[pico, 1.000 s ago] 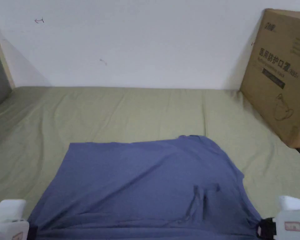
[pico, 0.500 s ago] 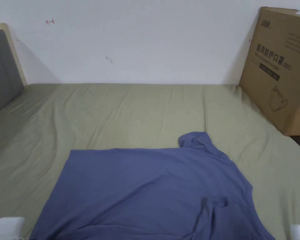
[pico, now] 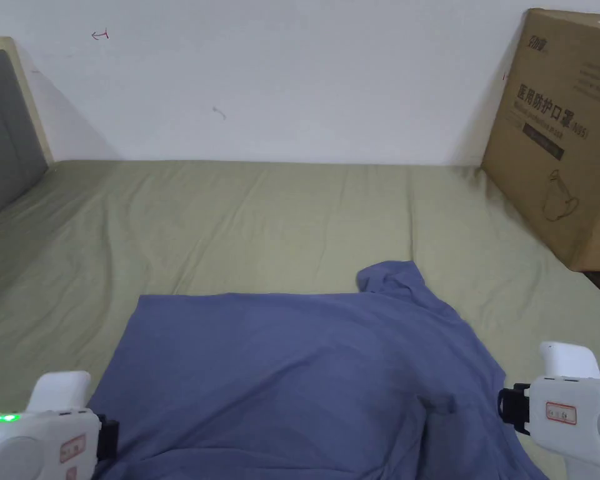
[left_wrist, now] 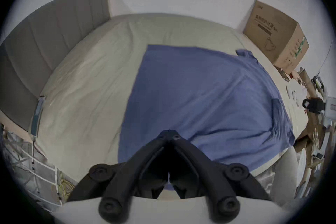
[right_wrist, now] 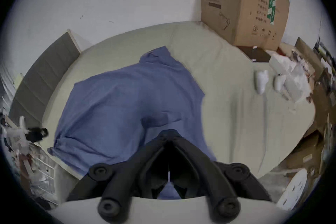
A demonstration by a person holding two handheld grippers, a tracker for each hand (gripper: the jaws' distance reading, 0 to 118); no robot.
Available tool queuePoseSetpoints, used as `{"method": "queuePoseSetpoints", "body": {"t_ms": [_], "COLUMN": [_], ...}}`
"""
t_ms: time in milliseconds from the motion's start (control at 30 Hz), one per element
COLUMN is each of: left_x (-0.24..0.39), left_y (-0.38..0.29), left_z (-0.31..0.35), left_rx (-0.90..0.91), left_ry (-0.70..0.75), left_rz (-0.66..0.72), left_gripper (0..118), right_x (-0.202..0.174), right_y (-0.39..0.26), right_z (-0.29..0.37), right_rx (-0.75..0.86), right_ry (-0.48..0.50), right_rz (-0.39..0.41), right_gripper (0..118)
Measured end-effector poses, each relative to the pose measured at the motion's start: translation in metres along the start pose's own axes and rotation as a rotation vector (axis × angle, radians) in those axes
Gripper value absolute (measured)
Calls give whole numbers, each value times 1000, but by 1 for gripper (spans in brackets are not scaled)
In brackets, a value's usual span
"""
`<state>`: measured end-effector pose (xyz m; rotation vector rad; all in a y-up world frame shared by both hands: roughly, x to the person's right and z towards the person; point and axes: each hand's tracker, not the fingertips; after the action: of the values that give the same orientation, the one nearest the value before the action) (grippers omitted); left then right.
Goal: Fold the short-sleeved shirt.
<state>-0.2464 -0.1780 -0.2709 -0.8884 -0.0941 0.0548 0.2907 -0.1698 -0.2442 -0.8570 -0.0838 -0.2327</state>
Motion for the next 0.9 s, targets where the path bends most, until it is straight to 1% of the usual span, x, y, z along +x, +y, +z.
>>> {"method": "queuePoseSetpoints", "body": {"t_ms": [33,100,133,167,200,267,300,400,500,533,567,600,633,667,700,733,767,800,833,900], "left_x": [4,10,12,14,2,-1,-4,-1,1,-2,-6,-32,-39,-46,-50,-54,-56,-59,-63,-57], "left_y": [-6,-9,-8,-6,-3,9,18,60,117,137,155,177,193,206,215,223,229,233,238,240], "left_z": [-3,-13,-18,-23,-38,-52,-59,-80,-106,-118,-132,-161,-177,-194,-207,-224,-237,-246,-256,-261], "left_rx": [-68,-90,-108,-126,-114,-118,-116,-111,-75,-64,-37,-40,-46,-63,-82,-127,-166,-160,-147,-151], "left_ry": [-31,-44,-44,-48,-27,-4,-6,1,20,32,50,47,47,32,33,70,93,92,67,70], "left_rz": [-21,-14,-15,-16,-16,-6,7,8,0,16,28,36,64,62,64,52,50,62,72,112], "left_gripper": [0,0,0,0,0,0,0,0,0,0,0,0,0,8,32,65,101,109,108,107], "right_x": [-1,-4,-33,-36,-38,-47,-49,-52,-59,-58,-59,-58,-58,-61,-61,-61,-61,-61,-61,-61], "right_y": [-4,-8,-18,-16,-14,-4,1,20,35,42,45,46,48,51,51,51,52,53,52,49], "right_z": [-8,-24,-10,-17,-23,-30,-37,-56,-74,-78,-82,-86,-90,-90,-93,-97,-99,-101,-103,-107], "right_rx": [-6,-24,-35,-44,-45,-46,-46,-59,-61,-61,-63,-64,-70,-77,-81,-87,-94,-99,-106,-119], "right_ry": [12,-11,-14,-15,-21,-39,-41,-25,-27,-32,-33,-29,-22,-19,-18,-21,-21,-20,-23,-26], "right_rz": [-3,12,21,32,37,61,60,56,72,79,82,79,73,68,65,60,58,55,49,40], "right_gripper": [0,0,0,0,0,0,0,0,0,0,0,0,0,0,0,0,0,0,0,0]}}
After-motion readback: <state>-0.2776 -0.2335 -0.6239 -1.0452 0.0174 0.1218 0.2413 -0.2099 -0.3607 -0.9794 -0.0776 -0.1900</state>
